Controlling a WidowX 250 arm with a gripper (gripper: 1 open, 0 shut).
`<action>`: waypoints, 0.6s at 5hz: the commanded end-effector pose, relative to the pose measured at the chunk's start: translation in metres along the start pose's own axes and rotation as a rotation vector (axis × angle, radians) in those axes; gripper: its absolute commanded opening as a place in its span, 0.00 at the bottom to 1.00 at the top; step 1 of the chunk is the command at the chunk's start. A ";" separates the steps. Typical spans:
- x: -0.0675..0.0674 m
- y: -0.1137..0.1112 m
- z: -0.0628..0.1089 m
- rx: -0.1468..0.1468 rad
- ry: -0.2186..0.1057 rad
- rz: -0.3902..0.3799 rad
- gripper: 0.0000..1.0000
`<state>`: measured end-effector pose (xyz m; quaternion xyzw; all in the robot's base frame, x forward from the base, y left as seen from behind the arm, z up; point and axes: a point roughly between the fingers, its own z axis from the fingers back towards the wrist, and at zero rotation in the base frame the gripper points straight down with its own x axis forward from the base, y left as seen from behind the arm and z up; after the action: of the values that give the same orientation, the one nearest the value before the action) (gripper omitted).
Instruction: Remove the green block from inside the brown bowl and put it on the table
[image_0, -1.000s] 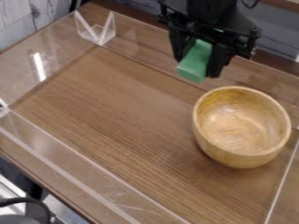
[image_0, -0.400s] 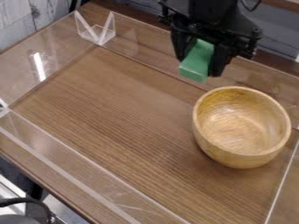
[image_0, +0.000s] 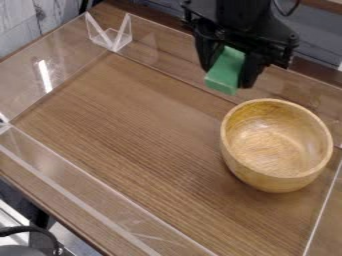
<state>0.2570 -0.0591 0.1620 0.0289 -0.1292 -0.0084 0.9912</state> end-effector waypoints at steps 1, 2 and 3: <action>0.005 0.000 0.010 -0.004 -0.054 0.007 0.00; -0.011 0.006 0.008 -0.002 -0.058 0.006 0.00; -0.026 0.013 0.004 0.003 -0.063 0.008 0.00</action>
<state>0.2273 -0.0468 0.1498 0.0323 -0.1400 -0.0083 0.9896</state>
